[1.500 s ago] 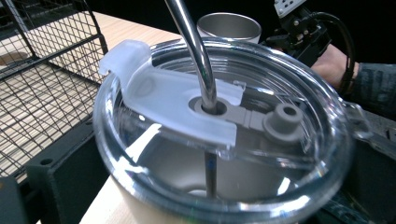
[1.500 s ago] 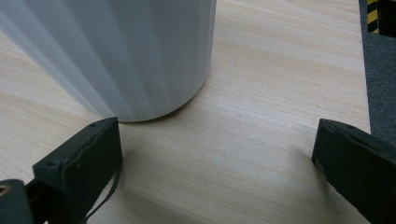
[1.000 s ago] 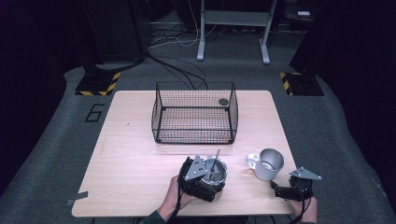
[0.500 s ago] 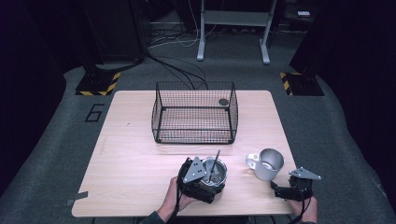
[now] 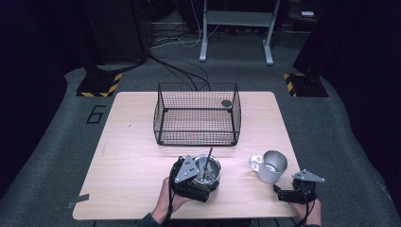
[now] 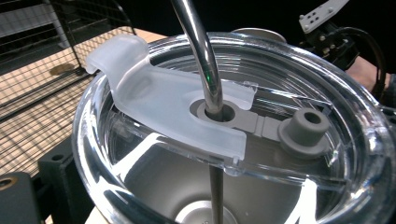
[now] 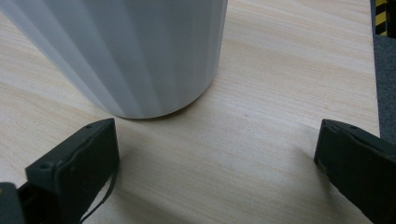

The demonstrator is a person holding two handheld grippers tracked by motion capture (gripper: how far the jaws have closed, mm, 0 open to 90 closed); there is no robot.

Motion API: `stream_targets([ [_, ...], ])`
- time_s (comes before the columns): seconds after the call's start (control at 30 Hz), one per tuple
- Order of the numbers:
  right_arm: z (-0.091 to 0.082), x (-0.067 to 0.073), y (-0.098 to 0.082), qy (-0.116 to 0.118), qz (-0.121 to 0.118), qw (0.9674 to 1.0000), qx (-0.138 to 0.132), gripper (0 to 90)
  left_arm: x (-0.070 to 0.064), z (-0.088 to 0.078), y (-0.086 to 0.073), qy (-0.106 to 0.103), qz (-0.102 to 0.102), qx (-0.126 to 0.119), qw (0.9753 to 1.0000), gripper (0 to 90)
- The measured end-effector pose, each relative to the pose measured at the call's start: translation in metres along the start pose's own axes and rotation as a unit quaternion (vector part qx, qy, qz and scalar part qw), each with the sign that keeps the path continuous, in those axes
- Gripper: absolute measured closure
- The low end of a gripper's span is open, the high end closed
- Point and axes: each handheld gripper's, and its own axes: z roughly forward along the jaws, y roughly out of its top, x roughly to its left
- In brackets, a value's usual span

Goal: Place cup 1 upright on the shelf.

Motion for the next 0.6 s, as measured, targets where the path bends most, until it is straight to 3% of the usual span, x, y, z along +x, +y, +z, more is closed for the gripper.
stream_targets([
  [0.43,0.0,0.001,0.0,0.016,-0.015,0.9998,0.0,0.0,0.022,-0.019,0.002,0.032,-0.005,-0.003,0.9995,3.7],
  [0.6,0.0,0.001,0.0,0.016,-0.016,0.9997,0.0,0.0,0.031,-0.026,0.001,0.042,-0.017,-0.006,0.999,3.7],
])
